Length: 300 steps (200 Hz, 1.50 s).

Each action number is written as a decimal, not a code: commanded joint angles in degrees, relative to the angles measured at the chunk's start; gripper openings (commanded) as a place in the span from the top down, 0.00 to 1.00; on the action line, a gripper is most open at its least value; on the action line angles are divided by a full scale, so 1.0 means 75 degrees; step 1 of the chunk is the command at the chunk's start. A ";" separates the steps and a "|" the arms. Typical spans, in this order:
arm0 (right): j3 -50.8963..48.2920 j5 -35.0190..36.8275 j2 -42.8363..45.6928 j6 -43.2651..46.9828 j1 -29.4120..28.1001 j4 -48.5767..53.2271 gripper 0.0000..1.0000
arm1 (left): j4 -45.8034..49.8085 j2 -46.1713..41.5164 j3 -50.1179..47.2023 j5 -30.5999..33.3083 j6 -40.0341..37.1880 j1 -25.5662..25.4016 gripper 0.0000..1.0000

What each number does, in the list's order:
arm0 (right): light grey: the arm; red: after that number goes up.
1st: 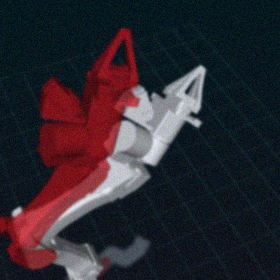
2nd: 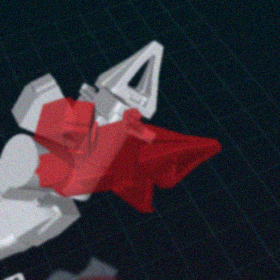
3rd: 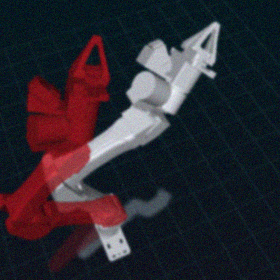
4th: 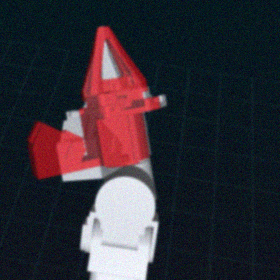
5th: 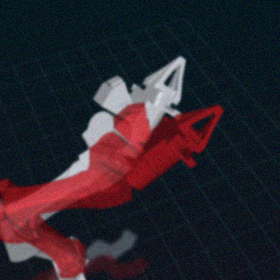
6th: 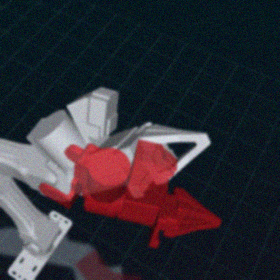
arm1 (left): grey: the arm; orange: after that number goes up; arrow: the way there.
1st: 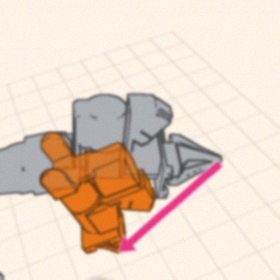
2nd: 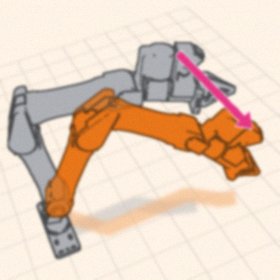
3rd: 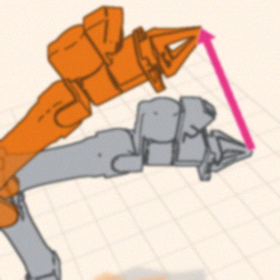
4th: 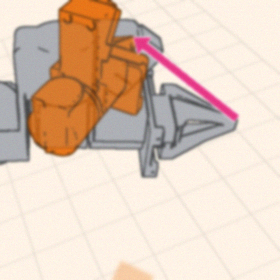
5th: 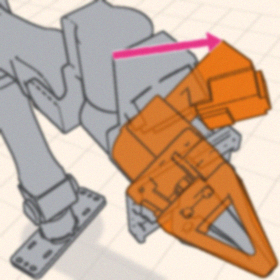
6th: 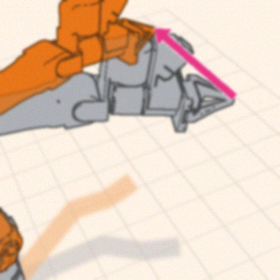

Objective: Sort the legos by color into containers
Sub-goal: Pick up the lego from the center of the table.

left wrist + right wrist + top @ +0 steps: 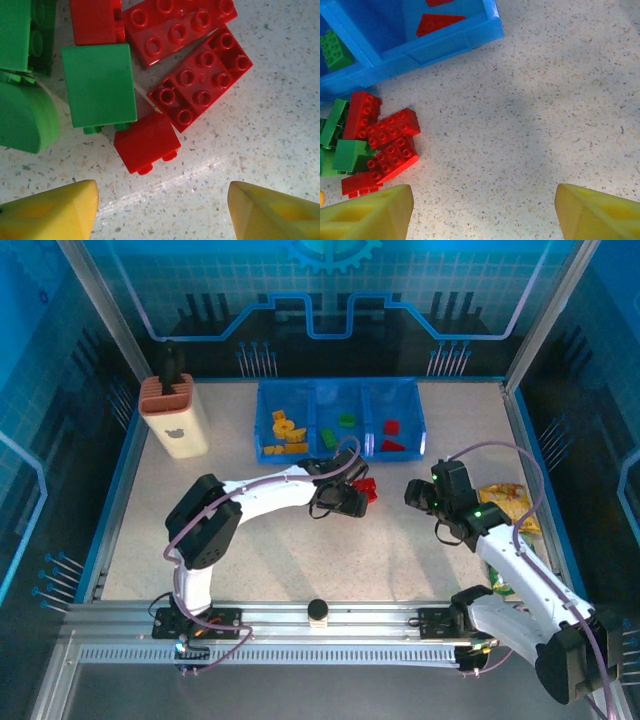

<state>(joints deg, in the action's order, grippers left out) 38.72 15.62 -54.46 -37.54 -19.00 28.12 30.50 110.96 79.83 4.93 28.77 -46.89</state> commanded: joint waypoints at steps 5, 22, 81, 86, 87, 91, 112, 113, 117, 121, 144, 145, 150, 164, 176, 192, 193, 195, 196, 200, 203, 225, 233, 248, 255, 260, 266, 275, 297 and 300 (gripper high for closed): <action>-0.0189 -0.0107 0.0182 -0.0104 0.0165 0.0130 0.24 | 0.0568 0.0397 0.0454 0.0283 0.0225 -0.0029 0.31; -0.0239 -0.0137 0.0248 -0.0093 0.0231 0.0130 0.25 | 0.0689 0.0599 0.0652 0.0372 0.0250 -0.0030 0.32; -0.0564 -0.0327 0.0487 -0.0142 0.0385 0.0045 0.26 | 0.0952 0.1120 0.1232 0.0606 0.0166 -0.0020 0.40; -0.0600 -0.0352 0.0504 -0.0138 0.0391 0.0037 0.26 | 0.0990 0.1155 0.1294 0.0608 0.0151 -0.0020 0.41; -0.0602 -0.0356 0.0508 -0.0144 0.0390 0.0031 0.26 | 0.0993 0.1161 0.1301 0.0608 0.0149 -0.0018 0.41; -0.0624 -0.0367 0.0519 -0.0150 0.0394 0.0036 0.25 | 0.1009 0.1197 0.1344 0.0619 0.0154 -0.0020 0.42; -0.0697 -0.0371 0.0610 -0.0174 0.0409 0.0036 0.26 | 0.1196 0.1339 0.1535 0.0717 0.0116 -0.0017 0.50; -0.0697 -0.0371 0.0613 -0.0174 0.0411 0.0036 0.26 | 0.1201 0.1341 0.1539 0.0727 0.0114 -0.0017 0.50; -0.0709 -0.0371 0.0637 -0.0185 0.0413 0.0042 0.26 | 0.1227 0.1353 0.1553 0.0750 0.0114 -0.0017 0.52; -0.0720 -0.0371 0.0667 -0.0191 0.0426 0.0041 0.26 | 0.1240 0.1350 0.1555 0.0763 0.0119 -0.0017 0.53; -0.0768 -0.0400 0.0743 -0.0186 0.0451 0.0014 0.26 | 0.1339 0.1310 0.1522 0.0846 0.0108 -0.0017 0.61; -0.0774 -0.0403 0.0744 -0.0186 0.0455 0.0013 0.27 | 0.1343 0.1303 0.1521 0.0845 0.0105 -0.0023 0.61; -0.0785 -0.0415 0.0735 -0.0195 0.0457 0.0002 0.26 | 0.1358 0.1268 0.1503 0.0851 0.0108 -0.0029 0.62; -0.0791 -0.0450 0.0722 -0.0210 0.0461 -0.0020 0.26 | 0.1380 0.1123 0.1419 0.0871 0.0129 -0.0043 0.64; -0.0824 -0.0476 0.0713 -0.0232 0.0460 -0.0062 0.27 | 0.1361 0.0957 0.1326 0.0857 0.0139 -0.0061 0.64; -0.0860 -0.0491 0.0710 -0.0245 0.0467 -0.0109 0.27 | 0.1364 0.0687 0.1274 0.0790 0.0148 -0.0107 0.64; -0.0861 -0.0496 0.0710 -0.0251 0.0463 -0.0107 0.27 | 0.1362 0.0669 0.1274 0.0781 0.0154 -0.0109 0.64; -0.0862 -0.0493 0.0710 -0.0255 0.0461 -0.0111 0.27 | 0.1354 0.0635 0.1280 0.0769 0.0149 -0.0125 0.64; -0.0868 -0.0497 0.0710 -0.0256 0.0460 -0.0108 0.27 | 0.1356 0.0614 0.1282 0.0765 0.0143 -0.0130 0.64; -0.0871 -0.0500 0.0710 -0.0256 0.0462 -0.0116 0.27 | 0.1349 0.0537 0.1294 0.0754 0.0128 -0.0153 0.64; -0.0882 -0.0500 0.0716 -0.0256 0.0463 -0.0127 0.27 | 0.1331 0.0489 0.1303 0.0735 0.0113 -0.0163 0.64; -0.0910 -0.0459 0.0675 -0.0280 0.0468 -0.0163 0.27 | 0.1248 0.0128 0.1501 0.0575 -0.0001 -0.0217 0.64; -0.0920 -0.0433 0.0647 -0.0302 0.0465 -0.0144 0.26 | 0.1250 0.0047 0.1645 0.0591 -0.0067 -0.0216 0.64; -0.0920 -0.0389 0.0605 -0.0337 0.0467 -0.0084 0.26 | 0.1231 -0.0031 0.1980 0.0659 -0.0280 -0.0216 0.64; -0.0932 -0.0383 0.0593 -0.0353 0.0461 -0.0052 0.26 | 0.1219 -0.0013 0.2181 0.0696 -0.0395 -0.0211 0.64; -0.0942 -0.0383 0.0593 -0.0369 0.0464 -0.0040 0.26 | 0.1193 0.0012 0.2312 0.0706 -0.0486 -0.0202 0.64; -0.0963 -0.0383 0.0604 -0.0401 0.0461 -0.0026 0.26 | 0.1149 0.0054 0.2497 0.0703 -0.0608 -0.0183 0.64; -0.1022 -0.0419 0.0636 -0.0466 0.0461 -0.0034 0.26 | 0.1105 0.0169 0.2811 0.0670 -0.0747 -0.0153 0.64; -0.1227 -0.0635 0.0779 -0.0650 0.0460 -0.0159 0.26 | 0.0847 0.0554 0.3507 0.0431 -0.1026 -0.0019 0.64; -0.1258 -0.0661 0.0789 -0.0670 0.0454 -0.0163 0.26 | 0.0844 0.0617 0.3626 0.0412 -0.1040 0.0012 0.64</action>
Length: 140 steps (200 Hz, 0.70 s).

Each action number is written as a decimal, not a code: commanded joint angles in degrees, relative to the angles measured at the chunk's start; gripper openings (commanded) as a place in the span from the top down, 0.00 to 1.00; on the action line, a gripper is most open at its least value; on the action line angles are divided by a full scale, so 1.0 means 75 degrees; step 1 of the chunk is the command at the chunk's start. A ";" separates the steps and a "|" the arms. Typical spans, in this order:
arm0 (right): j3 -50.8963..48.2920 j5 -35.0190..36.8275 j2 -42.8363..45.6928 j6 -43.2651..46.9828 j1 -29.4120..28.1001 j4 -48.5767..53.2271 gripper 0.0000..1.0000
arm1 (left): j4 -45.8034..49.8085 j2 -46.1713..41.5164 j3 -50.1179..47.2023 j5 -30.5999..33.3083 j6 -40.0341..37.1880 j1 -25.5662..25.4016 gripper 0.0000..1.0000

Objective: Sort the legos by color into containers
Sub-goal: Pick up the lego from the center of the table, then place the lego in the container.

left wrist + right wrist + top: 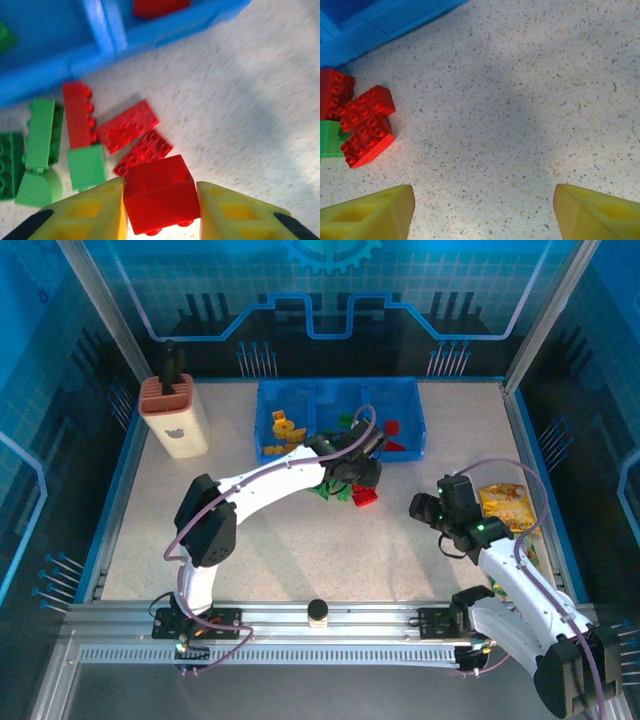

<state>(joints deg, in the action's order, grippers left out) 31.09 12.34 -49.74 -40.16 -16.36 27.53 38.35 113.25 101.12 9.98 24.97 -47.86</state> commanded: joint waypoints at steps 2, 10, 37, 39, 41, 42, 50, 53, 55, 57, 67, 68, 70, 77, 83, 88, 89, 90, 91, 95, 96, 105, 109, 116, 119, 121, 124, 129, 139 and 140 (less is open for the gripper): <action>-0.0251 -0.0241 0.0168 -0.0335 0.0106 -0.0084 0.26 | -0.0206 0.0366 0.0860 -0.0284 -0.0539 0.0160 0.64; -0.0288 -0.0278 0.0212 -0.0361 0.0099 -0.0070 0.27 | -0.0180 0.0565 0.1188 -0.0350 -0.0581 0.0241 0.64; -0.0404 -0.0314 0.0400 -0.0390 0.0086 0.0050 0.27 | -0.0158 0.1213 0.2256 -0.0668 -0.0658 0.0487 0.64; -0.0412 -0.0316 0.0412 -0.0397 0.0084 0.0054 0.27 | -0.0157 0.1259 0.2326 -0.0687 -0.0672 0.0510 0.64; -0.0423 -0.0314 0.0427 -0.0398 0.0093 0.0056 0.27 | -0.0171 0.1300 0.2414 -0.0704 -0.0697 0.0519 0.64; -0.0421 -0.0317 0.0430 -0.0399 0.0094 0.0062 0.27 | -0.0169 0.1332 0.2458 -0.0707 -0.0706 0.0526 0.64; -0.0460 -0.0340 0.0490 -0.0409 0.0090 0.0067 0.27 | -0.0158 0.1552 0.2790 -0.0775 -0.0771 0.0583 0.64; -0.0471 -0.0347 0.0507 -0.0410 0.0085 0.0074 0.27 | -0.0148 0.1637 0.2921 -0.0783 -0.0804 0.0597 0.64; -0.0476 -0.0360 0.0521 -0.0411 0.0084 0.0069 0.27 | -0.0139 0.1699 0.3002 -0.0783 -0.0823 0.0610 0.64; -0.0477 -0.0366 0.0531 -0.0419 0.0084 0.0077 0.27 | -0.0131 0.1762 0.3101 -0.0783 -0.0840 0.0629 0.64; -0.0480 -0.0404 0.0570 -0.0428 0.0085 0.0089 0.27 | 0.0002 0.2083 0.3597 -0.0780 -0.0895 0.0705 0.64; -0.0485 -0.0409 0.0577 -0.0431 0.0084 0.0090 0.27 | 0.0023 0.2105 0.3658 -0.0780 -0.0905 0.0713 0.64; -0.0482 -0.0422 0.0577 -0.0430 0.0078 0.0091 0.27 | 0.0035 0.2185 0.3758 -0.0777 -0.0919 0.0727 0.64; -0.0483 -0.0449 0.0606 -0.0434 0.0081 0.0091 0.27 | 0.0122 0.2398 0.4092 -0.0773 -0.0960 0.0777 0.64; -0.0493 -0.0476 0.0623 -0.0433 0.0063 0.0098 0.27 | 0.0187 0.2577 0.4347 -0.0758 -0.0962 0.0841 0.64; -0.0490 -0.0504 0.0631 -0.0441 0.0067 0.0102 0.27 | 0.0244 0.2704 0.4552 -0.0762 -0.0962 0.0886 0.64; -0.0484 -0.0506 0.0637 -0.0438 0.0063 0.0097 0.27 | 0.0249 0.2731 0.4587 -0.0759 -0.0962 0.0897 0.64; -0.0487 -0.0513 0.0640 -0.0436 0.0068 0.0094 0.27 | 0.0252 0.2757 0.4617 -0.0763 -0.0962 0.0903 0.64; -0.0488 -0.0517 0.0642 -0.0441 0.0064 0.0098 0.27 | 0.0253 0.2776 0.4643 -0.0766 -0.0962 0.0911 0.64; -0.0488 -0.0545 0.0653 -0.0435 0.0064 0.0095 0.27 | 0.0266 0.2866 0.4768 -0.0778 -0.0962 0.0942 0.64; -0.0489 -0.0550 0.0660 -0.0434 0.0056 0.0093 0.27 | 0.0272 0.2883 0.4801 -0.0779 -0.0962 0.0948 0.64; -0.0488 -0.0573 0.0675 -0.0434 0.0049 0.0093 0.27 | 0.0236 0.3036 0.4994 -0.0814 -0.0956 0.1017 0.64; -0.0488 -0.0589 0.0689 -0.0430 0.0057 0.0100 0.27 | 0.0186 0.3090 0.5060 -0.0845 -0.0975 0.1034 0.64; -0.0500 -0.0602 0.0701 -0.0422 0.0058 0.0103 0.27 | 0.0099 0.3149 0.5129 -0.0887 -0.0997 0.1066 0.64; -0.0501 -0.0608 0.0709 -0.0422 0.0056 0.0103 0.27 | 0.0047 0.3173 0.5144 -0.0912 -0.1008 0.1088 0.64; -0.0501 -0.0607 0.0712 -0.0422 0.0041 0.0103 0.27 | 0.0012 0.3188 0.5157 -0.0936 -0.1018 0.1099 0.63; -0.0500 -0.0611 0.0724 -0.0422 0.0048 0.0103 0.27 | -0.0024 0.3208 0.5177 -0.0951 -0.1021 0.1108 0.63; -0.0507 -0.0617 0.0734 -0.0417 0.0041 0.0103 0.27 | -0.0103 0.3230 0.5188 -0.0982 -0.1032 0.1135 0.63; -0.0519 -0.0631 0.0757 -0.0422 0.0037 0.0103 0.27 | -0.0235 0.3273 0.5218 -0.1025 -0.1062 0.1160 0.62; -0.0522 -0.0634 0.0759 -0.0422 0.0043 0.0103 0.27 | -0.0243 0.3280 0.5219 -0.1031 -0.1065 0.1169 0.62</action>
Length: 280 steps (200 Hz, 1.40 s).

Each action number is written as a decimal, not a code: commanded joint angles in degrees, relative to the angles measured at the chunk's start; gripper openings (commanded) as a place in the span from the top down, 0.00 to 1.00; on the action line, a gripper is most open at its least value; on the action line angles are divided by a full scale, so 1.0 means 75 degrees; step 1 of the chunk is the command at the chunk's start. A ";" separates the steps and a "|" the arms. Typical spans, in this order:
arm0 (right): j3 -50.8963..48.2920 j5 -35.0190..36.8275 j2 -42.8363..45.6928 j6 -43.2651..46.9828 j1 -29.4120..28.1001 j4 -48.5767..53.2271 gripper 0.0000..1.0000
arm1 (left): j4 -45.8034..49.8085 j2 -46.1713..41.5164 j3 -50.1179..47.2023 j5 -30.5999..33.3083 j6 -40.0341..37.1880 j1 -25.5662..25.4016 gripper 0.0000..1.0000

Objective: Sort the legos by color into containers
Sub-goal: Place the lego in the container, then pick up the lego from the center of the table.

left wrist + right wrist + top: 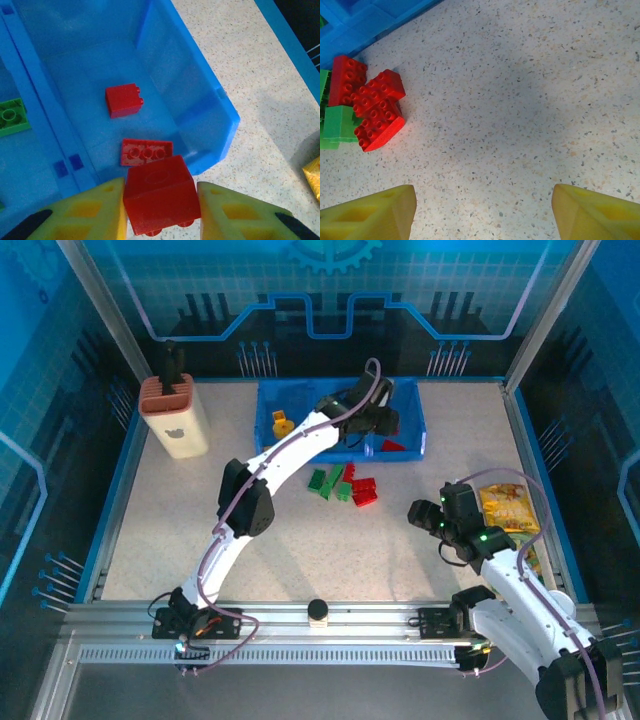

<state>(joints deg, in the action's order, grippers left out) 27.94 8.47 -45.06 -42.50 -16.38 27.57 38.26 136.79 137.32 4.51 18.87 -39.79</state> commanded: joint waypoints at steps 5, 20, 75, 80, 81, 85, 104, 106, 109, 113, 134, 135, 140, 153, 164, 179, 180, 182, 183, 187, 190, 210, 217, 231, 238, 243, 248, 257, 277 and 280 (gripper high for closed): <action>-0.0105 -0.0115 0.0131 -0.0107 0.0049 0.0088 0.27 | -0.0285 0.0162 0.0403 -0.0303 -0.0265 0.0107 0.61; -0.0151 -0.0135 0.0131 -0.0122 0.0048 0.0017 0.28 | -0.0408 0.0257 0.0526 -0.0319 -0.0317 0.0159 0.59; -0.0059 -0.0235 0.0091 -0.0125 0.0020 0.0012 0.28 | -0.0513 0.0535 0.0989 -0.0391 -0.0384 0.0267 0.42; -0.0038 -0.0257 0.0088 -0.0122 0.0022 0.0014 0.28 | -0.0519 0.0514 0.0993 -0.0402 -0.0384 0.0266 0.33; -0.0036 -0.0260 0.0089 -0.0122 0.0019 0.0015 0.28 | -0.0519 0.0513 0.0992 -0.0408 -0.0384 0.0266 0.31; -0.0013 -0.0269 0.0090 -0.0116 0.0024 0.0015 0.28 | -0.0516 0.0494 0.1003 -0.0436 -0.0385 0.0266 0.24; 0.0045 -0.0278 0.0067 -0.0074 -0.0007 0.0038 0.27 | -0.0508 0.0235 0.0983 -0.0689 -0.0331 0.0244 0.04; 0.0047 -0.0278 0.0066 -0.0063 -0.0010 0.0038 0.27 | -0.0508 0.0199 0.0972 -0.0706 -0.0327 0.0234 0.03; 0.0053 -0.0274 0.0053 -0.0064 -0.0009 0.0044 0.27 | -0.0508 0.0121 0.0960 -0.0719 -0.0334 0.0223 0.03; 0.0064 -0.0274 0.0046 -0.0053 -0.0007 0.0040 0.27 | -0.0508 0.0022 0.0925 -0.0728 -0.0348 0.0194 0.03; 0.0117 -0.0385 -0.0086 0.0074 -0.0056 -0.0072 0.25 | -0.0644 -0.0770 0.0490 -0.0652 -0.0503 0.0049 0.03; 0.0123 -0.0382 -0.0098 0.0087 -0.0067 -0.0081 0.25 | -0.0658 -0.0809 0.0448 -0.0645 -0.0514 0.0035 0.03; 0.0146 -0.0427 -0.0155 0.0136 -0.0102 -0.0127 0.25 | -0.0757 -0.1050 0.0216 -0.0613 -0.0580 -0.0015 0.03; 0.0224 -0.0492 -0.0358 0.0287 -0.0202 -0.0256 0.25 | -0.1093 -0.1743 -0.0588 -0.0443 -0.0735 -0.0159 0.03; 0.0331 -0.0505 -0.0590 0.0439 -0.0300 -0.0317 0.25 | -0.1450 -0.2377 -0.1443 -0.0304 -0.0845 -0.0263 0.03; 0.0540 -0.0536 -0.0978 0.0680 -0.0501 -0.0388 0.24 | -0.2001 -0.3248 -0.2723 -0.0183 -0.0890 -0.0352 0.03; 0.0557 -0.0540 -0.1007 0.0701 -0.0518 -0.0398 0.24 | -0.2034 -0.3302 -0.2811 -0.0176 -0.0889 -0.0353 0.03; 0.0582 -0.0548 -0.1066 0.0734 -0.0545 -0.0410 0.24 | -0.2114 -0.3425 -0.2994 -0.0158 -0.0873 -0.0354 0.03; 0.0602 -0.0552 -0.1098 0.0751 -0.0557 -0.0414 0.24 | -0.2143 -0.3484 -0.3087 -0.0152 -0.0869 -0.0355 0.03; 0.0668 -0.0575 -0.1217 0.0811 -0.0606 -0.0433 0.24 | -0.2282 -0.3704 -0.3437 -0.0128 -0.0840 -0.0366 0.03; 0.0710 -0.0588 -0.1311 0.0848 -0.0649 -0.0445 0.23 | -0.2385 -0.3871 -0.3704 -0.0116 -0.0811 -0.0361 0.03; 0.1042 -0.0664 -0.1922 0.1090 -0.0920 -0.0530 0.22 | -0.2894 -0.4923 -0.5284 0.0101 -0.0719 -0.0365 0.03; 0.1139 -0.0691 -0.2139 0.1158 -0.1006 -0.0579 0.21 | -0.2989 -0.5249 -0.5749 0.0218 -0.0692 -0.0355 0.04; 0.1396 -0.0720 -0.2593 0.1296 -0.1202 -0.0675 0.20 | -0.3117 -0.5898 -0.6660 0.0446 -0.0594 -0.0358 0.05; 0.1554 -0.0712 -0.2841 0.1372 -0.1296 -0.0699 0.20 | -0.3195 -0.6217 -0.7142 0.0558 -0.0512 -0.0358 0.05; 0.1687 -0.0696 -0.3022 0.1442 -0.1351 -0.0700 0.19 | -0.3244 -0.6437 -0.7492 0.0645 -0.0457 -0.0355 0.05; 0.1816 -0.0668 -0.3222 0.1514 -0.1414 -0.0672 0.19 | -0.3298 -0.6656 -0.7821 0.0717 -0.0401 -0.0355 0.05; 0.2094 -0.0610 -0.3608 0.1650 -0.1487 -0.0594 0.19 | -0.3353 -0.7016 -0.8366 0.0871 -0.0305 -0.0355 0.05; 0.2833 -0.0495 -0.4501 0.2017 -0.1512 -0.0234 0.18 | -0.3310 -0.7757 -0.9404 0.1206 -0.0073 -0.0358 0.05; 0.2934 -0.0469 -0.4659 0.2063 -0.1524 -0.0143 0.18 | -0.3282 -0.7860 -0.9551 0.1235 -0.0037 -0.0357 0.05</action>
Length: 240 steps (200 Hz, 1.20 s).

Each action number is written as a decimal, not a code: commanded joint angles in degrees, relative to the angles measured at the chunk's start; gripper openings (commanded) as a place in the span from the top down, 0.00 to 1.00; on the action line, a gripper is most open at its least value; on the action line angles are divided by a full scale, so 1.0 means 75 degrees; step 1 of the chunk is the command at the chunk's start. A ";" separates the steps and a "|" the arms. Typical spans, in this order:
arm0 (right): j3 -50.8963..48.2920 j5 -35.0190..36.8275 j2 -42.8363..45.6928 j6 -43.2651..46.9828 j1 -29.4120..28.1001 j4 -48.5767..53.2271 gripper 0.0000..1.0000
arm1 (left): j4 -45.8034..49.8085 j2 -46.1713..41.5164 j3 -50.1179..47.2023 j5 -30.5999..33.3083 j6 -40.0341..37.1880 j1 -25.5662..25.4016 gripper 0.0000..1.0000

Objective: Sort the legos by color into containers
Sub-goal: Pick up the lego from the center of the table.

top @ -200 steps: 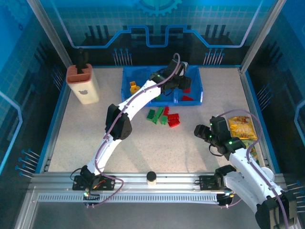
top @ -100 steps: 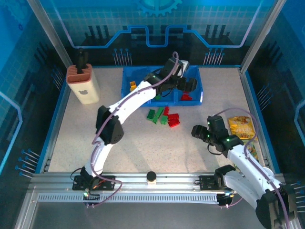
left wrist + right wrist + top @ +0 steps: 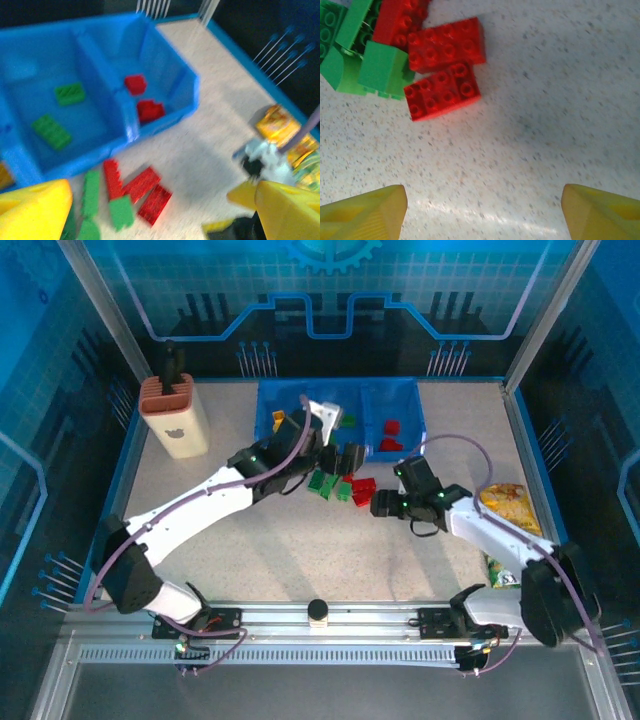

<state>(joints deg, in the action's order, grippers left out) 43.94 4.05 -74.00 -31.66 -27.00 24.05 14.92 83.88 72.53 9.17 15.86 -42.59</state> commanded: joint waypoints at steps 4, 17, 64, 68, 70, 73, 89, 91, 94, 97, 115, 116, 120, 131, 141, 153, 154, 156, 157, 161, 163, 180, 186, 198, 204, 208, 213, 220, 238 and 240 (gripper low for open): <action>0.1048 0.0168 -0.0986 0.0691 -0.0115 0.0437 0.18 | -0.0145 -0.0936 -0.1077 0.0649 0.0401 0.0018 0.05; 0.1544 0.0292 -0.1528 0.0920 -0.0172 0.0749 0.18 | -0.0077 -0.1337 -0.1585 0.0753 0.0528 0.0018 0.05; 0.2634 0.0253 -0.2792 0.1256 -0.0415 0.1199 0.19 | 0.0383 -0.2656 -0.2920 0.1207 0.0868 0.0015 0.06; 0.2704 0.0298 -0.2886 0.1273 -0.0447 0.1245 0.19 | 0.0398 -0.2770 -0.3042 0.1220 0.0912 0.0018 0.06; 0.2742 0.0319 -0.2920 0.1269 -0.0461 0.1269 0.20 | 0.0407 -0.2828 -0.3092 0.1231 0.0928 0.0018 0.06; 0.2794 0.0377 -0.2998 0.1271 -0.0487 0.1303 0.19 | 0.0418 -0.2890 -0.3175 0.1240 0.0967 0.0018 0.06; 0.3042 0.0574 -0.3356 0.1291 -0.0591 0.1488 0.19 | 0.0475 -0.3225 -0.3596 0.1265 0.1149 0.0018 0.06; 0.3069 0.0588 -0.3400 0.1300 -0.0597 0.1506 0.19 | 0.0482 -0.3270 -0.3638 0.1266 0.1168 0.0015 0.06; 0.3111 0.0604 -0.3474 0.1309 -0.0617 0.1530 0.20 | 0.0494 -0.3320 -0.3700 0.1256 0.1195 0.0024 0.07; 0.3143 0.0613 -0.3535 0.1314 -0.0634 0.1548 0.19 | 0.0516 -0.3361 -0.3749 0.1261 0.1220 0.0019 0.07; 0.3330 0.0742 -0.3858 0.1318 -0.0720 0.1630 0.20 | 0.0675 -0.3556 -0.3986 0.1282 0.1323 0.0021 0.07; 0.3343 0.0753 -0.3889 0.1319 -0.0729 0.1635 0.20 | 0.0679 -0.3567 -0.3998 0.1290 0.1327 0.0019 0.07; 0.3367 0.0767 -0.3940 0.1316 -0.0735 0.1642 0.20 | 0.0718 -0.3607 -0.4036 0.1305 0.1329 0.0018 0.07; 0.3441 0.0829 -0.4094 0.1304 -0.0754 0.1670 0.20 | 0.0784 -0.3713 -0.4134 0.1365 0.1331 0.0018 0.07; 0.3506 0.0874 -0.4241 0.1306 -0.0770 0.1691 0.20 | 0.0800 -0.3816 -0.4218 0.1414 0.1331 0.0024 0.07; 0.3594 0.0907 -0.4399 0.1292 -0.0788 0.1723 0.21 | 0.0812 -0.3914 -0.4285 0.1445 0.1337 0.0027 0.08; 0.3594 0.0907 -0.4399 0.1292 -0.0788 0.1723 0.21 | 0.0812 -0.3922 -0.4289 0.1441 0.1340 0.0023 0.08; 0.3603 0.0908 -0.4417 0.1301 -0.0792 0.1726 0.21 | 0.0809 -0.3933 -0.4300 0.1447 0.1342 0.0028 0.07; 0.3612 0.0910 -0.4430 0.1302 -0.0793 0.1726 0.21 | 0.0804 -0.3937 -0.4308 0.1448 0.1342 0.0023 0.07; 0.3635 0.0905 -0.4472 0.1300 -0.0803 0.1726 0.21 | 0.0800 -0.3957 -0.4322 0.1455 0.1343 0.0020 0.07; 0.3642 0.0905 -0.4485 0.1302 -0.0808 0.1735 0.21 | 0.0788 -0.3963 -0.4326 0.1451 0.1343 0.0022 0.08; 0.3725 0.0911 -0.4657 0.1293 -0.0844 0.1761 0.22 | 0.0747 -0.3977 -0.4374 0.1452 0.1343 0.0025 0.08; 0.3749 0.0909 -0.4704 0.1283 -0.0870 0.1771 0.22 | 0.0727 -0.3971 -0.4374 0.1452 0.1343 0.0018 0.08; 0.3762 0.0929 -0.4767 0.1259 -0.0916 0.1773 0.24 | 0.0718 -0.3936 -0.4363 0.1464 0.1343 0.0024 0.08; 0.3756 0.0936 -0.4770 0.1245 -0.0931 0.1779 0.25 | 0.0698 -0.3924 -0.4366 0.1467 0.1338 0.0021 0.08; 0.3751 0.0953 -0.4781 0.1229 -0.0945 0.1778 0.26 | 0.0706 -0.3912 -0.4363 0.1461 0.1341 0.0027 0.08; 0.3730 0.0971 -0.4771 0.1202 -0.0966 0.1764 0.28 | 0.0685 -0.3907 -0.4369 0.1476 0.1346 0.0029 0.08; 0.3683 0.0983 -0.4742 0.1158 -0.0990 0.1753 0.30 | 0.0676 -0.3898 -0.4367 0.1483 0.1343 0.0029 0.09; 0.3556 0.1034 -0.4632 0.1083 -0.1057 0.1703 0.34 | 0.0677 -0.3883 -0.4378 0.1493 0.1343 0.0026 0.09; 0.3538 0.1051 -0.4613 0.1072 -0.1062 0.1703 0.34 | 0.0673 -0.3883 -0.4375 0.1495 0.1343 0.0020 0.09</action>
<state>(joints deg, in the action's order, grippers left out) 70.87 10.55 -109.12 -22.76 -33.87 35.57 20.27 54.78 40.64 18.87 25.47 -42.59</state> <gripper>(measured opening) 0.675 0.913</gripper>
